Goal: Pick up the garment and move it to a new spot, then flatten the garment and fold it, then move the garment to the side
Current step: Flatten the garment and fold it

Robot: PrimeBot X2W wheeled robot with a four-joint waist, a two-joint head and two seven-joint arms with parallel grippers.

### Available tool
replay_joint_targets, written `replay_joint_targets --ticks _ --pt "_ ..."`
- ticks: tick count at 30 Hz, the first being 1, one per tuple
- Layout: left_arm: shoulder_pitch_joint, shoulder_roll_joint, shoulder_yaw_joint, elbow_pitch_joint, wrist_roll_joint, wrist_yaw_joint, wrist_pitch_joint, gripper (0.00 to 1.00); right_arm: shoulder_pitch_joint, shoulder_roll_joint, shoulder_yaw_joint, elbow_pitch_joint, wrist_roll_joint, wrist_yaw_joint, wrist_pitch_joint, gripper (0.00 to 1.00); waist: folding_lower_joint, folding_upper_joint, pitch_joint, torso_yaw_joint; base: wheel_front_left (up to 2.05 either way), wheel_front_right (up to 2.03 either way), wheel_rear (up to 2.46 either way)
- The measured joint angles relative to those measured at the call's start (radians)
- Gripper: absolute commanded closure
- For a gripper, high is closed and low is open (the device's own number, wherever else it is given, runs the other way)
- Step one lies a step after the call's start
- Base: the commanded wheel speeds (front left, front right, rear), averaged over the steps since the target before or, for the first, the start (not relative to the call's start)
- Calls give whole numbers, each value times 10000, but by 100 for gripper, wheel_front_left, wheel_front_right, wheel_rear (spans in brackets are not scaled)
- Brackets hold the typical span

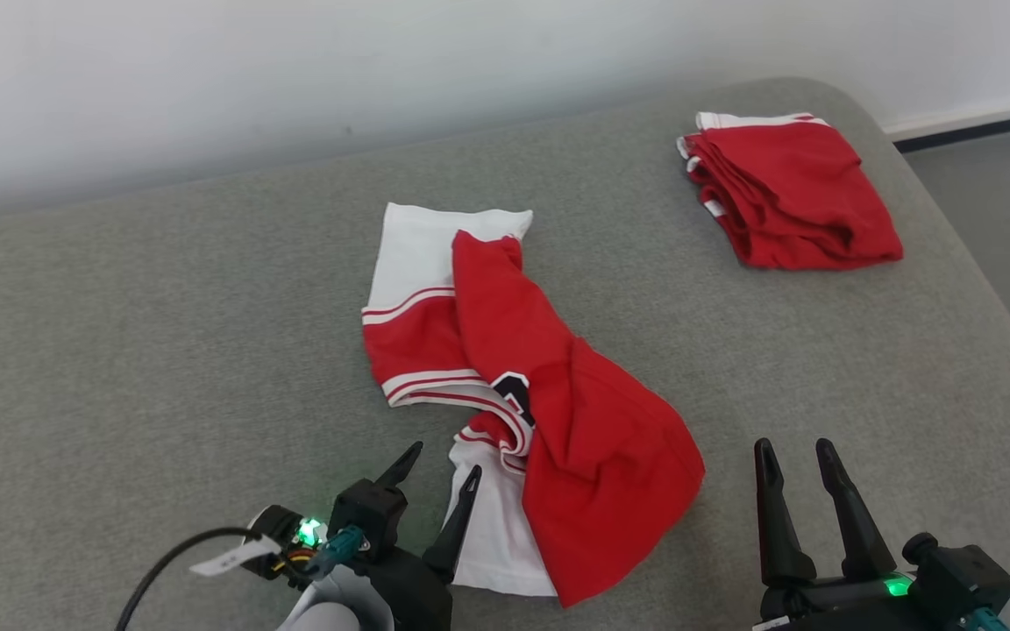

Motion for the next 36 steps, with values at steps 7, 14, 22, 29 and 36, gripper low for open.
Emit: replay_joint_targets --ticks 7,14,22,29,36 --pt "-790 -10 -518 1016 -522 -12 -2 0 -14 0 234 102 61 0 0 0 0 0 239 -437 0 0 0" --pt "-1131 -63 -899 1421 -1070 -12 -2 100 -21 4 414 176 58 0 0 0 0 0 134 -450 0 0 0" --pt "-615 190 104 -10 -1055 23 -4 100 219 4 167 265 50 0 2 0 -1 -2 -121 232 0 0 0" --pt "1149 715 1342 -1634 -880 242 -2 100 479 6 -90 391 58 0 0 0 -2 -2 -491 1266 0 0 0" --pt "2897 882 2222 -2955 -997 539 -2 100 621 8 -130 491 86 0 0 0 -2 -2 -824 2375 0 0 0"
